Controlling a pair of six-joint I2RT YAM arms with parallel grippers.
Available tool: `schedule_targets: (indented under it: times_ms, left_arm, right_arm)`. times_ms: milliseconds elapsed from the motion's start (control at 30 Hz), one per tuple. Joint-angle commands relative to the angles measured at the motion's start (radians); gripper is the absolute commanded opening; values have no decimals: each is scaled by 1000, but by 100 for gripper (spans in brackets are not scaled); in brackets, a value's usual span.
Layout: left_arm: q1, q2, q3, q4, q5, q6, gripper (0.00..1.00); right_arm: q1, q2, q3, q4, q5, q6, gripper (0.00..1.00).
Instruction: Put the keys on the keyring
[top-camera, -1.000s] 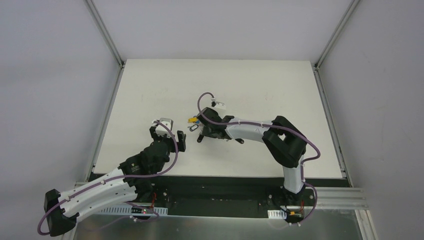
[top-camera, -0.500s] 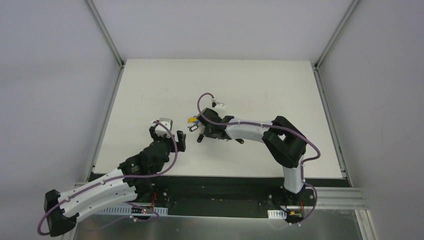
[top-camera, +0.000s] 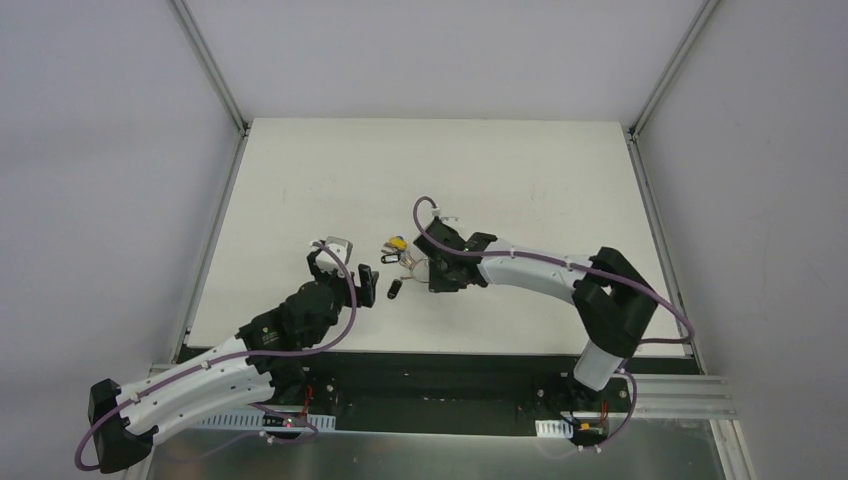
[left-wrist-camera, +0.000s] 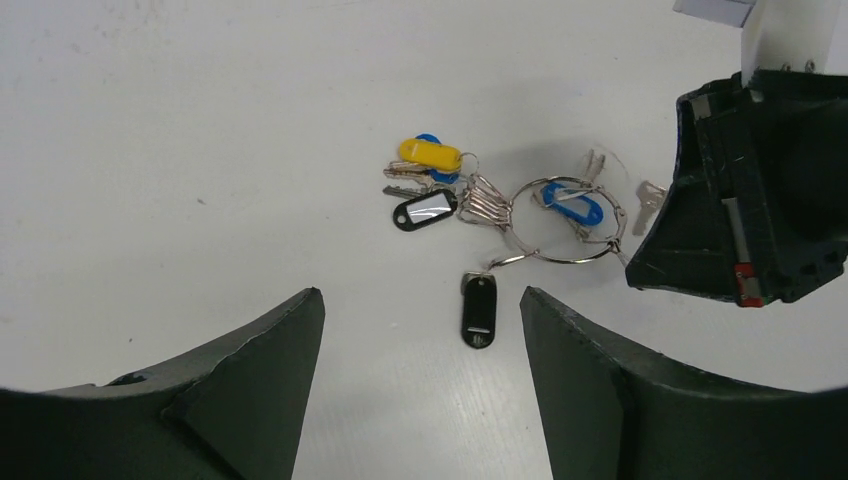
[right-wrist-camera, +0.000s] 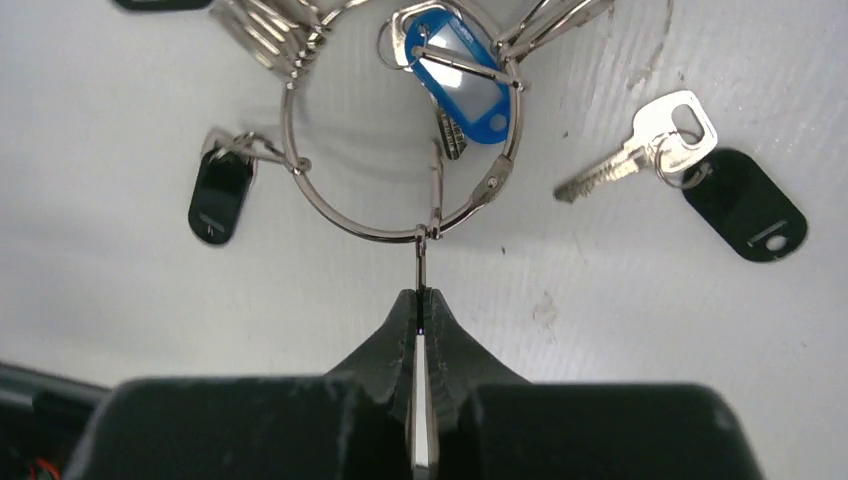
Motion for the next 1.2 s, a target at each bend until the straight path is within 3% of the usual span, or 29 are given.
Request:
schedule_targets:
  times_ms: [0, 267, 467, 800, 1167]
  left_arm:
    - [-7, 7, -3, 96, 161, 60, 69]
    - [-7, -7, 8, 253, 656, 176, 69]
    - [-7, 45, 48, 305, 888, 201, 70]
    - [-8, 166, 90, 357, 1066, 323, 73]
    - [-7, 191, 50, 457, 1169, 376, 71]
  right_arm:
    - [1, -142, 33, -211, -142, -167, 0]
    - [-30, -255, 117, -423, -385, -319, 0]
    - [-54, -257, 191, -533, -569, -378, 0]
    - [-69, -248, 291, -640, -769, -374, 0]
    - [-68, -203, 387, -714, -860, -351, 0]
